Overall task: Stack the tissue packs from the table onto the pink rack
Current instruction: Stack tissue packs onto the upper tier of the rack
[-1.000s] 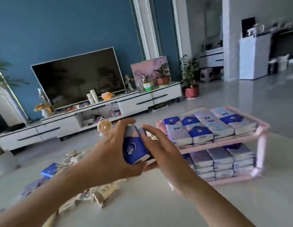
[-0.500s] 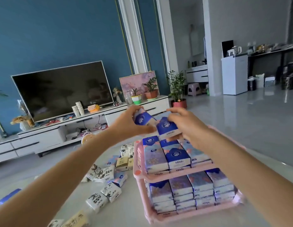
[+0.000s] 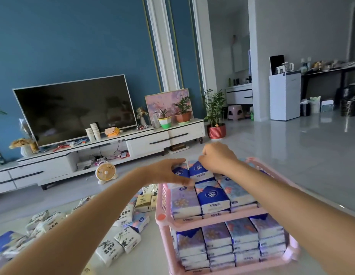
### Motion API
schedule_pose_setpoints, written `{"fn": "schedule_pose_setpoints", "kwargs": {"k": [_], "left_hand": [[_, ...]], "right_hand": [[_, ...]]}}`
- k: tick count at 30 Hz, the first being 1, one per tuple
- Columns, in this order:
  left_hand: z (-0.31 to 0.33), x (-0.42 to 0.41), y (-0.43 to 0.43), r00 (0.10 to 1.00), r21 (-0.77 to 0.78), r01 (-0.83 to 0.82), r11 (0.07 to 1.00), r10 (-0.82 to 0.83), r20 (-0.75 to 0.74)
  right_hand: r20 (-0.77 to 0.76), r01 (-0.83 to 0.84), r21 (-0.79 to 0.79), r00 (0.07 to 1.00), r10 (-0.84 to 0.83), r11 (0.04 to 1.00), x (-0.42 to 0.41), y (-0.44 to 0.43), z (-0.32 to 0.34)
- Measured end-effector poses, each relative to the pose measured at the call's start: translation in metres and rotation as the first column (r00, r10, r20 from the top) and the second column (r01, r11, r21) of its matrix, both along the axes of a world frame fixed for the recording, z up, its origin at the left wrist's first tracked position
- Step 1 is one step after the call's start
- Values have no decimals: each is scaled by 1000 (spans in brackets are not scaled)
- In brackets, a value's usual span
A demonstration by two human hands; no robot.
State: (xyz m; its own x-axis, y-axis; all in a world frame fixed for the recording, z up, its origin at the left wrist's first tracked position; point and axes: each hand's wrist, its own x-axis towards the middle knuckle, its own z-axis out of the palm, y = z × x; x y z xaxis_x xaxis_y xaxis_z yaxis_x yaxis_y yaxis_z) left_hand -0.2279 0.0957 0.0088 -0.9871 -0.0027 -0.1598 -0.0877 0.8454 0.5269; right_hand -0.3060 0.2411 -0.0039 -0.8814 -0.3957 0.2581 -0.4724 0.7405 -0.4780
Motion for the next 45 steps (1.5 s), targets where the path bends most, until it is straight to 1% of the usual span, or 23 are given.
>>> {"fn": "schedule_pose_setpoints", "kwargs": {"k": [3, 5, 7, 12, 13, 15, 17, 18, 21, 23, 25, 27, 29, 30, 31, 34, 35, 36, 38, 40, 42, 43, 45], "left_hand": [[-7, -1, 0, 998, 80, -49, 996, 52, -46], [-15, -3, 2, 990, 50, -83, 995, 88, -112], [-24, -5, 5, 978, -1, -112, 994, 110, -177], [-32, -8, 11, 961, -16, -149, 989, 141, -237], [-29, -4, 11, 952, 15, -147, 989, 146, -270], [-16, 12, 5, 894, 185, -183, 966, 242, -377], [-8, 34, -18, 788, 369, -234, 900, 398, -470], [-8, 47, -34, 741, 416, -265, 870, 460, -489], [-26, 96, -81, 688, 457, -348, 819, 554, -469], [-47, 131, -108, 639, 501, -412, 761, 633, -437], [-72, 156, -126, 578, 505, -493, 709, 700, -419], [-101, 173, -138, 538, 481, -562, 673, 739, -405], [-129, 181, -142, 489, 496, -577, 648, 761, -425], [-142, 183, -142, 435, 528, -574, 626, 779, -451], [-154, 186, -141, 356, 566, -575, 591, 803, -478], [-186, 197, -153, 21, 668, -606, 432, 848, -530], [-191, 201, -160, -69, 684, -619, 386, 841, -537], [-193, 206, -171, -134, 695, -625, 355, 829, -543], [-185, 215, -193, -219, 722, -628, 291, 824, -523], [-178, 226, -216, -279, 729, -633, 260, 802, -528], [-180, 231, -229, -308, 705, -658, 266, 759, -574], [-184, 231, -231, -295, 674, -685, 277, 740, -604], [-197, 228, -226, -196, 585, -731, 351, 713, -674]], "right_hand": [[-14, -46, 82, 999, 47, 996, 0, -1, -5], [21, -96, 55, 995, 95, 994, 0, 0, -8], [10, -128, 46, 992, 127, 991, 0, 1, -10], [-107, -121, 127, 985, 135, 984, 1, 5, -9], [-136, -131, 102, 980, 144, 986, 5, 7, -7], [-212, -183, 13, 960, 181, 983, 14, 11, -2], [-290, -268, -92, 929, 231, 959, 29, 14, 3], [-336, -310, -142, 908, 249, 940, 38, 14, 5], [-487, -452, -290, 829, 276, 843, 79, 6, 4], [-529, -566, -340, 775, 345, 751, 113, -3, -1], [-502, -659, -346, 732, 461, 668, 143, -15, -11], [-419, -707, -370, 706, 571, 602, 166, -36, -28], [-285, -683, -443, 721, 632, 581, 179, -60, -49], [-208, -650, -478, 737, 643, 591, 183, -70, -60], [-130, -613, -498, 752, 646, 614, 185, -80, -71], [61, -525, -498, 773, 632, 690, 186, -102, -104], [102, -512, -485, 772, 628, 709, 187, -108, -111], [136, -509, -470, 766, 629, 721, 188, -115, -117], [185, -519, -435, 748, 638, 735, 189, -130, -123], [218, -512, -404, 751, 624, 758, 188, -153, -128], [217, -464, -368, 799, 560, 806, 177, -181, -133], [195, -424, -345, 840, 506, 837, 169, -195, -135], [128, -303, -281, 929, 348, 911, 138, -219, -141]]}}
